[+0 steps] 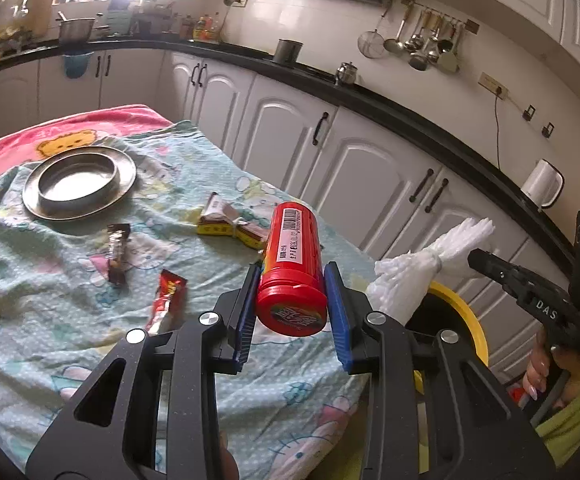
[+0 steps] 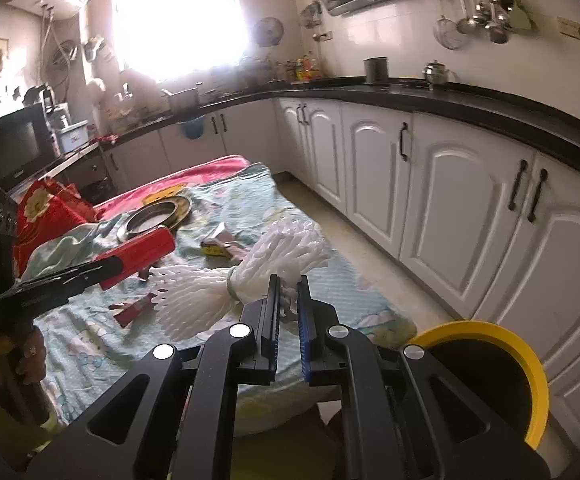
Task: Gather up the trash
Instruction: 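Carry the red tube and white foam net over the bin with both tools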
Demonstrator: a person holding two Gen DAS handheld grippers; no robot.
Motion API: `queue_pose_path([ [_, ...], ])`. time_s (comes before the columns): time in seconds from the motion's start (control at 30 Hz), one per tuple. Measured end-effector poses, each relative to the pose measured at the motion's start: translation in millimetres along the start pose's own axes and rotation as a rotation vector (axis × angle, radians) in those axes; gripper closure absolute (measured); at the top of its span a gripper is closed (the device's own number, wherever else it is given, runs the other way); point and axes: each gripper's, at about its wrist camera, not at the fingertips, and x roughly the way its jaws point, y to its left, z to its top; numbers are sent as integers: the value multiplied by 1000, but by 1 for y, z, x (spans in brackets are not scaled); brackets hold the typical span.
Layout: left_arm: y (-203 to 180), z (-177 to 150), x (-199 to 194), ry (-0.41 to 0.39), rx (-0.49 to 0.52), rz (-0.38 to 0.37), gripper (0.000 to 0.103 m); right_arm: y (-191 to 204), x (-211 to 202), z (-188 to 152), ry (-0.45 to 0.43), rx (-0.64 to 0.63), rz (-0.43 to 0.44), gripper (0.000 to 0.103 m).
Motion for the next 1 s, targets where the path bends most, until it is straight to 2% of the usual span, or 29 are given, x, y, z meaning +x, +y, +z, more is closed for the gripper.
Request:
queue_pose_path([
  [1.0,-104,-22,37,62,205,-139,78,-101,-59,-22,-100,207,-177,95],
])
